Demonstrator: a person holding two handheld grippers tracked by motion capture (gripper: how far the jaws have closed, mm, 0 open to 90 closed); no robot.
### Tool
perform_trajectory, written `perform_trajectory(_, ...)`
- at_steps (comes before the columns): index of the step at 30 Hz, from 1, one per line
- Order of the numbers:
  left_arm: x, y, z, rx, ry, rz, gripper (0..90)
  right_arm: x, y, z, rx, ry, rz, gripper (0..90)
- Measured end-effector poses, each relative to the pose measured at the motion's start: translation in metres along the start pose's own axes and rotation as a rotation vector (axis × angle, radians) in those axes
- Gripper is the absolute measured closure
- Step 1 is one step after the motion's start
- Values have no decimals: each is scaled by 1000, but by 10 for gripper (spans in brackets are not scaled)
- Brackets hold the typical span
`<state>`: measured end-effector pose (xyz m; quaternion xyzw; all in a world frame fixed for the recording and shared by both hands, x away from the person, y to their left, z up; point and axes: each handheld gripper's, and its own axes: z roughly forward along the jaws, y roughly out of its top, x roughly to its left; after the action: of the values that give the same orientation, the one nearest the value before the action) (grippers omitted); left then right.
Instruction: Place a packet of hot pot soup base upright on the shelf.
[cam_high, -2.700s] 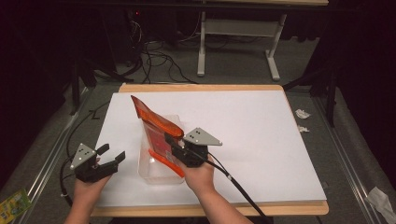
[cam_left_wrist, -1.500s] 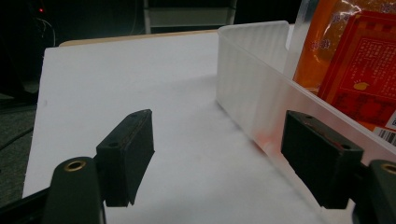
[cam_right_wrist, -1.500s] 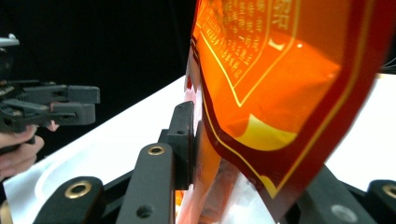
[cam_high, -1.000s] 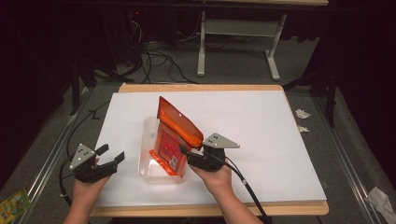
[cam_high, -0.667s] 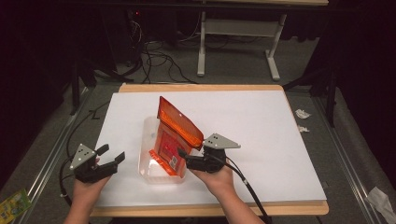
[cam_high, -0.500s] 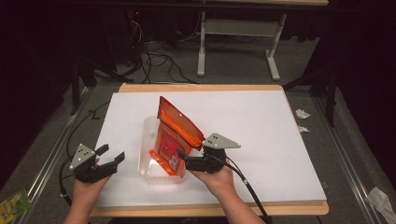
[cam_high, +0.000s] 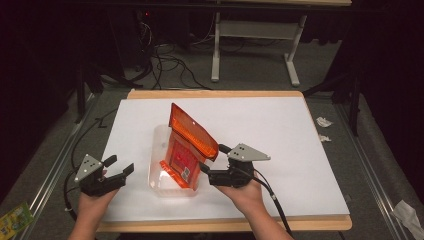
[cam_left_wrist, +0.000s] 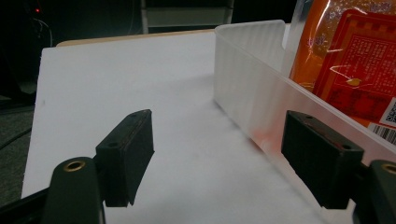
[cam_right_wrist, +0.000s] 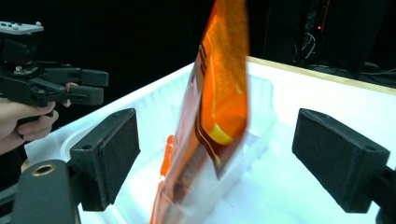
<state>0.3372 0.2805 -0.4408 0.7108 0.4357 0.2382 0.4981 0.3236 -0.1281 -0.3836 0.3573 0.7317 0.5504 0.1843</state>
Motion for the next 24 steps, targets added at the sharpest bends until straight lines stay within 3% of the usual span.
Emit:
perform_trajectory(5,0,-1,0,2,0,-5,258,-11,-3,-20,-3,-21,-12,141)
perform_trajectory(9,0,-2,0,13,-3,-8,256,-30,-9,-39,4,-57,-17,120)
perform_trajectory(13,0,-3,1,25,-8,-13,253,-56,-21,-67,2,-133,-4,107)
perform_trajectory(16,-1,-4,2,34,-12,-9,250,-81,-37,-95,1,-201,38,88)
perform_trajectory(20,-2,-4,4,48,-18,-6,235,-110,-75,-141,-23,-344,77,84)
perform_trajectory(22,-3,-4,5,53,-19,-6,224,-121,-87,-152,-3,-357,119,37)
perform_trajectory(24,-4,-4,6,59,-12,-5,214,-125,-92,-159,-7,-386,104,35)
